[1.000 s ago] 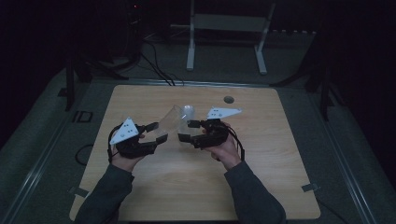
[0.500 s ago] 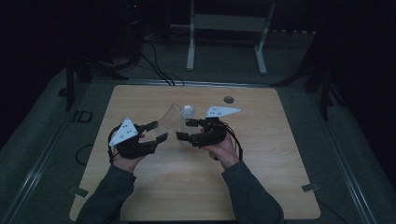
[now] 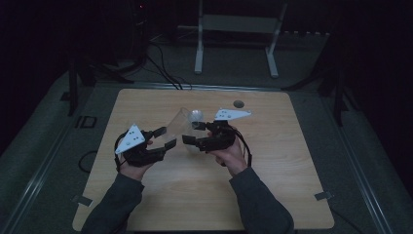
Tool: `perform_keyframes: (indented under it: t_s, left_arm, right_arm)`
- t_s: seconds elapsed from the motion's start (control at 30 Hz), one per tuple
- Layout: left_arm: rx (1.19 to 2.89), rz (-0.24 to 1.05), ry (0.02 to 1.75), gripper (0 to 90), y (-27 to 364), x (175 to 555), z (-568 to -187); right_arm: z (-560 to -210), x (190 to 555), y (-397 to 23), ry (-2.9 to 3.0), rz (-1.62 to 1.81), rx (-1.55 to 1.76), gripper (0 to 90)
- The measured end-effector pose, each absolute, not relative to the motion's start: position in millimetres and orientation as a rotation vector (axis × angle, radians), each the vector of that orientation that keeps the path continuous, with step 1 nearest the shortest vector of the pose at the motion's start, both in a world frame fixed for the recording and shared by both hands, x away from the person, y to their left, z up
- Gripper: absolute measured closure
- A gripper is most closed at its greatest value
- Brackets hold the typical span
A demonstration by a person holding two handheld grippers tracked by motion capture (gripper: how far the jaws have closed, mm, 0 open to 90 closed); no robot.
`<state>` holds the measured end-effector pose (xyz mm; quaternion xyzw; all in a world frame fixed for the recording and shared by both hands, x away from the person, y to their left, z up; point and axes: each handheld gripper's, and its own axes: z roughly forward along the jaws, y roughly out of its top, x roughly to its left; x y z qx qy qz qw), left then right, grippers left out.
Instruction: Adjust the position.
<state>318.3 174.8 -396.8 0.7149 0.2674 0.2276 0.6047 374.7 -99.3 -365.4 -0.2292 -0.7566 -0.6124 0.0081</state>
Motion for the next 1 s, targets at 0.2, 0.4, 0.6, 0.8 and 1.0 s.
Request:
perform_keyframes:
  t_s: [0.2,0.4,0.6,0.8,1.0]
  left_arm:
    - [1.634,0.52,0.627,41.6,175.8,318.5,-398.2]
    - [1.617,0.518,0.625,41.6,177.0,317.7,-397.3]
    - [1.613,0.506,0.618,41.6,175.5,317.7,-398.5]
    - [1.611,0.498,0.609,41.6,173.8,317.3,-398.8]
    - [1.608,0.487,0.601,41.5,172.7,317.2,-399.3]
  right_arm:
    - [-365.3,375.9,-97.8,-2.339,-1.925,-0.738,22.8]
    - [-366.9,378.6,-96.3,-2.296,-1.937,-0.755,21.9]
    - [-366.9,380.5,-94.1,-2.237,-1.946,-0.758,17.5]
    - [-367.5,381.6,-91.6,-2.216,-1.952,-0.759,15.4]
    - [-369.1,383.0,-89.4,-2.174,-1.966,-0.763,15.8]
